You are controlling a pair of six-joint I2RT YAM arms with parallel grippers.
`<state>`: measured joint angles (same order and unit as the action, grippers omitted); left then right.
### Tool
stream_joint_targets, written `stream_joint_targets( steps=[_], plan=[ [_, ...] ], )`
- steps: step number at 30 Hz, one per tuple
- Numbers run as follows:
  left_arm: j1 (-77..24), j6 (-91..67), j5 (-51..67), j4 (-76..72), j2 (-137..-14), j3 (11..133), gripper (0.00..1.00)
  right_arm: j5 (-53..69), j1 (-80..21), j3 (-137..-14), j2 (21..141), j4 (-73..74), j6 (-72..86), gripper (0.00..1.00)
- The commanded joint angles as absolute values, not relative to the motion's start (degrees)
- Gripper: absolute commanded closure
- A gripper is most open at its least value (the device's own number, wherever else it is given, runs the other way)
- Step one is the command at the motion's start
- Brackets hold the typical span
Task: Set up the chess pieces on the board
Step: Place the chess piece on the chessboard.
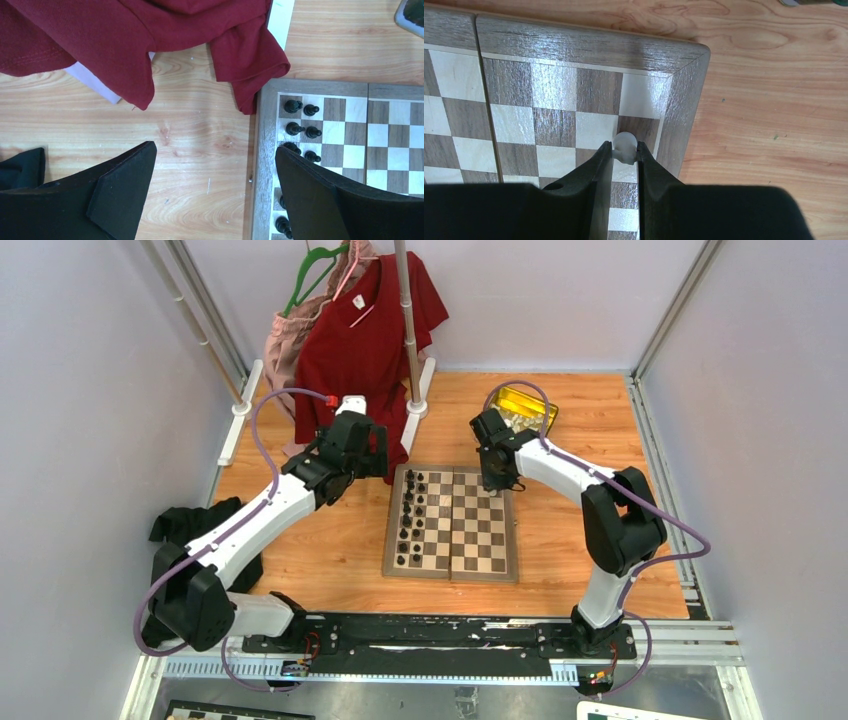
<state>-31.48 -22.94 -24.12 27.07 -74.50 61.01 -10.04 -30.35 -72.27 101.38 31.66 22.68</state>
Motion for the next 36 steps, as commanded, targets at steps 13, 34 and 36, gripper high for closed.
stream_joint_targets(
  steps=[13,34,36],
  plan=[
    [-31.64,-22.49,-23.04,25.26,-75.31,59.35,0.05,-13.12,-30.11,-69.91,100.75,30.98,23.53,0.98],
    [-31.64,-23.12,-22.63,25.58,-75.02,58.62,0.03,-12.36,-29.73,-67.67,99.85,30.57,24.07,0.55],
    [-31.64,-23.12,-22.67,25.58,-75.12,58.6,0.03,-12.08,-29.77,-67.83,99.68,30.59,23.87,0.51]
  ],
)
